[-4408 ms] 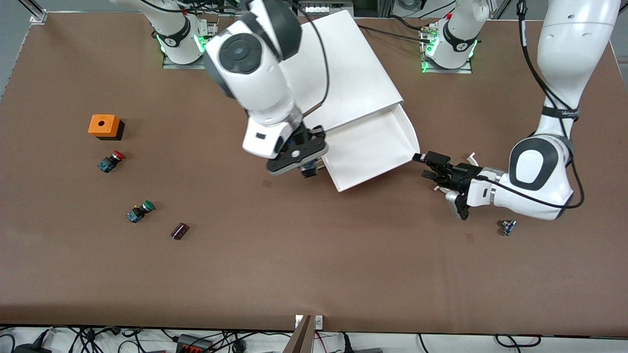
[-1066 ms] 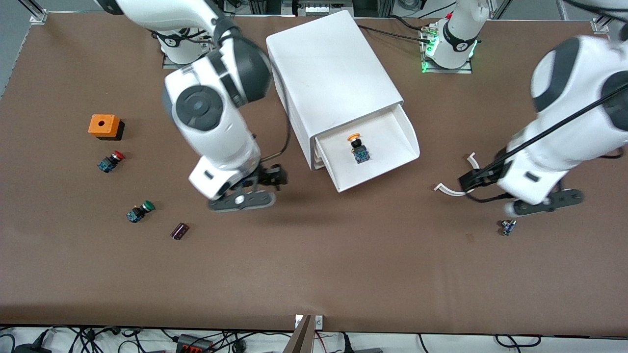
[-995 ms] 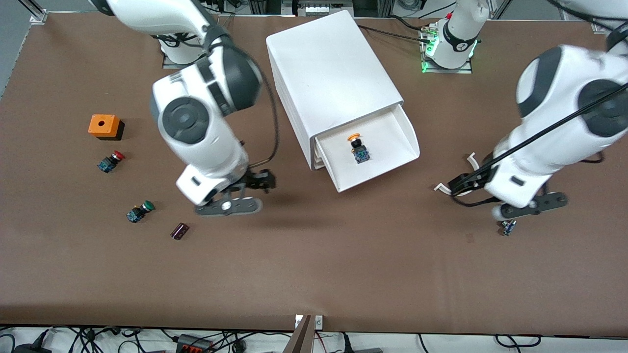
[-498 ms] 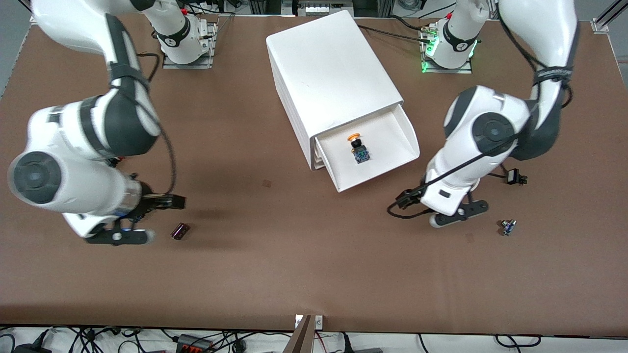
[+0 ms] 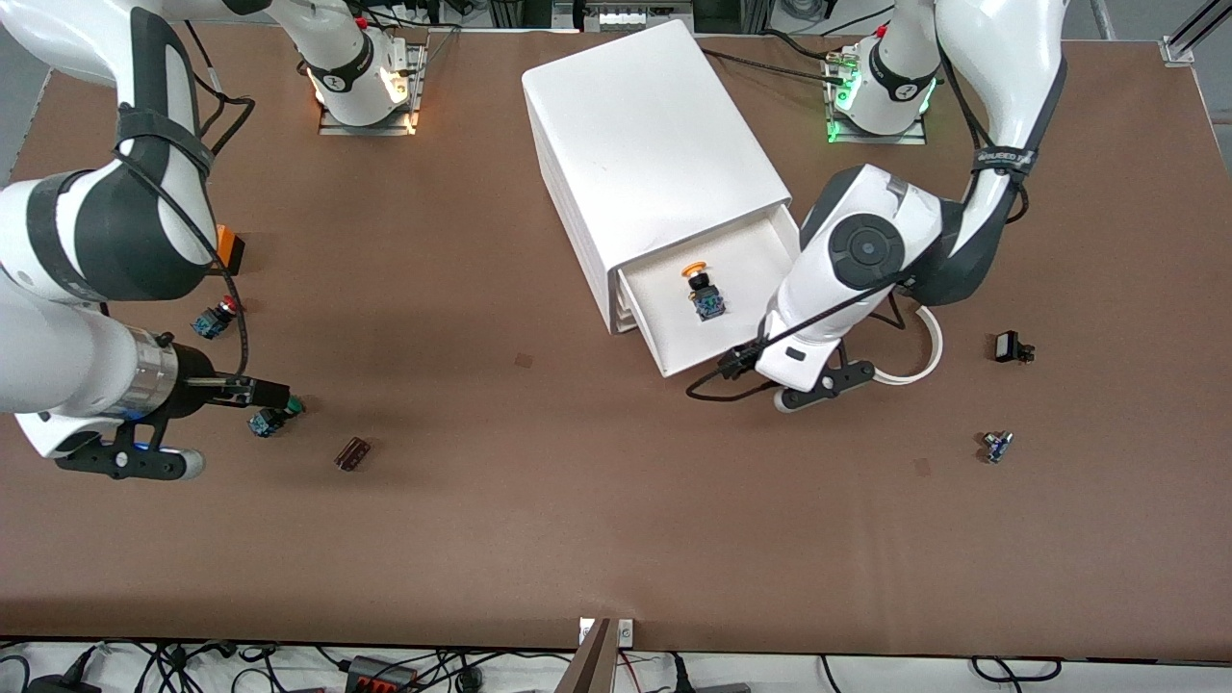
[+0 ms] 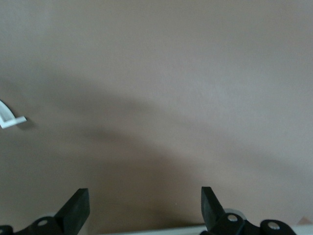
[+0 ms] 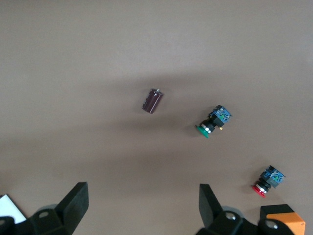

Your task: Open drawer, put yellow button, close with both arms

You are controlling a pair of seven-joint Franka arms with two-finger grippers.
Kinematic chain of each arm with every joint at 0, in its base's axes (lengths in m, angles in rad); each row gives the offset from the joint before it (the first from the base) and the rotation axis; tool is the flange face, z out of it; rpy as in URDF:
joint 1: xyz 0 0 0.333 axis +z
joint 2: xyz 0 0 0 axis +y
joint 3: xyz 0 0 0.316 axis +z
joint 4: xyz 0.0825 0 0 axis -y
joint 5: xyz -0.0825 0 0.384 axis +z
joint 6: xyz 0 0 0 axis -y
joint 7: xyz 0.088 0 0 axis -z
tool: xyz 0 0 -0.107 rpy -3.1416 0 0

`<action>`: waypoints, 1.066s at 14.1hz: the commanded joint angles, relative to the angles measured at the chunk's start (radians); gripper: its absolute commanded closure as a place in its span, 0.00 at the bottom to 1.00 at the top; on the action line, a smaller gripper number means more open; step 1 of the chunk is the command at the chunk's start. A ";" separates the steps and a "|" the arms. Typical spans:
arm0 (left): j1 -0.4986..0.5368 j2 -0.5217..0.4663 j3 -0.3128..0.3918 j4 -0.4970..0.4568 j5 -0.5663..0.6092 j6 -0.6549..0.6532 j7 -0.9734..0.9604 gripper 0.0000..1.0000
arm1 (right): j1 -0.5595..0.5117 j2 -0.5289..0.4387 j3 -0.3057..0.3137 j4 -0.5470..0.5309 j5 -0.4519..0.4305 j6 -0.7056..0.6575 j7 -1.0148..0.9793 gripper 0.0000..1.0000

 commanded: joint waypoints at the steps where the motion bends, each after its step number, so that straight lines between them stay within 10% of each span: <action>1: 0.019 -0.043 -0.044 -0.035 -0.007 -0.066 -0.006 0.00 | -0.048 -0.133 0.009 -0.121 0.001 -0.006 -0.022 0.00; 9: 0.025 -0.049 -0.173 -0.035 -0.067 -0.238 -0.006 0.00 | -0.162 -0.459 0.017 -0.468 -0.014 0.131 -0.212 0.00; 15: 0.009 -0.041 -0.184 -0.038 -0.088 -0.248 -0.006 0.00 | -0.174 -0.510 0.019 -0.528 -0.063 0.156 -0.292 0.00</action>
